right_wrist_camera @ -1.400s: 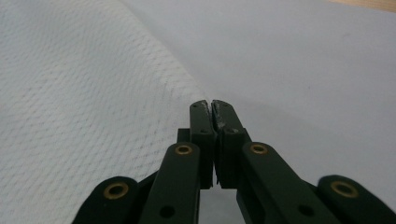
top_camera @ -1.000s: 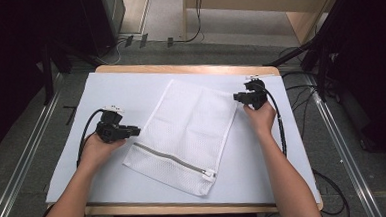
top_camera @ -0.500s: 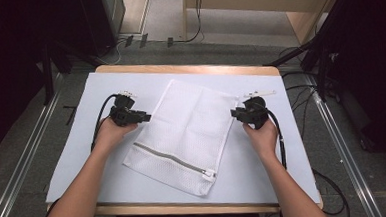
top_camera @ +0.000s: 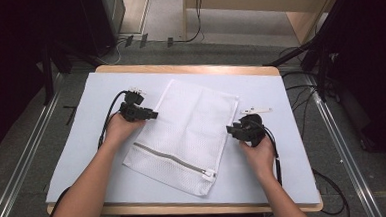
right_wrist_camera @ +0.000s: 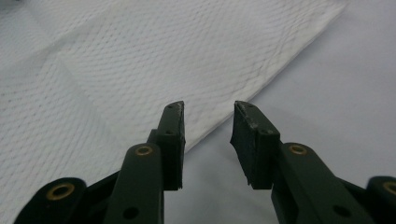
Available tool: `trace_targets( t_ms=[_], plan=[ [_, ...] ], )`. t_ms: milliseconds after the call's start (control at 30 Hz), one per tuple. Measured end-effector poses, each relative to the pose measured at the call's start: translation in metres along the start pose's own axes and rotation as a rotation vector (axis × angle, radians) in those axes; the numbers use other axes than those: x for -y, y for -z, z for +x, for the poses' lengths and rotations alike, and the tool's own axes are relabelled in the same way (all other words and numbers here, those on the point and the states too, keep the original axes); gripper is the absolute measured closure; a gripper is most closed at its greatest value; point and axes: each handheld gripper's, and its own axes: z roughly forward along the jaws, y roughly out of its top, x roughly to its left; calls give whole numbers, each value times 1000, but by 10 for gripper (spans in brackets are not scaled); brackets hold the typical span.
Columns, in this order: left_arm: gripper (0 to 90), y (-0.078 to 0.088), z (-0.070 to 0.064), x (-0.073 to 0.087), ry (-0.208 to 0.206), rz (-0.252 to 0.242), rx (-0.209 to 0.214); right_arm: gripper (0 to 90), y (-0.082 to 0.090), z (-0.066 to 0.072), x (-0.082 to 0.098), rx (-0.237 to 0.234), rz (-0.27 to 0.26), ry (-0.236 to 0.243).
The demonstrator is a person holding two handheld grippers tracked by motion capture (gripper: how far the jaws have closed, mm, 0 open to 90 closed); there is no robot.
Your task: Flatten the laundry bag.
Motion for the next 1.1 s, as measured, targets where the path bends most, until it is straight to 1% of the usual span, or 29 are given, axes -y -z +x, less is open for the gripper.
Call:
trace_targets(
  t_ms=[100,167,200,233,267,300,367,433,533,567,600,633,667,733,767,800,833,867,900,933,1000,1067,1100],
  plan=[
    [662,-1,-2,0,-4,1,-5,632,-1,6,4,2,6,4],
    [668,-1,-2,0,8,-3,-2,628,-3,8,6,2,8,-5],
    [669,-1,-2,0,3,1,-4,628,-4,9,7,1,9,-13],
    [680,-1,-2,0,2,0,-7,629,-5,9,8,7,15,-18],
    [695,-1,-3,0,-7,2,-11,628,-6,9,8,12,18,-9],
    [707,-1,-3,0,-11,5,-14,625,-7,10,8,14,16,-9],
    [753,-2,-4,0,-11,5,-8,586,-10,10,9,11,16,-13],
    [778,-2,-5,1,-11,4,-9,568,-13,14,9,9,5,1],
    [832,-3,-6,1,-18,12,-3,582,-15,22,9,52,11,49],
    [854,-3,-7,1,-23,16,2,596,-16,23,9,64,6,54],
    [875,-3,-8,1,-21,16,3,625,-16,25,9,75,8,63],
    [881,-3,-8,1,-27,21,1,661,-16,25,9,87,7,72],
    [886,-4,-9,1,-27,18,1,696,-16,25,9,88,6,73],
    [891,-3,-9,1,-23,23,11,769,-17,23,10,79,-5,72],
    [893,-4,-9,1,-12,21,23,797,-17,22,10,74,-5,71],
    [894,-4,-9,1,-8,21,26,816,-17,21,10,66,-4,72],
    [895,-4,-10,2,-12,21,27,835,-17,20,10,62,-5,70],
    [895,-3,-11,2,-19,26,27,876,-17,19,9,51,-1,75],
    [895,-4,-12,2,-19,26,27,887,-17,18,9,33,1,69],
    [896,-3,-12,2,-30,28,21,891,-17,18,8,30,2,70],
    [897,-3,-13,2,-34,27,16,900,-17,17,6,24,15,71],
    [900,-1,-13,1,-33,25,22,900,-18,16,3,15,29,66],
    [900,-1,-13,2,-22,18,25,900,-18,15,2,13,28,61]
  ],
)
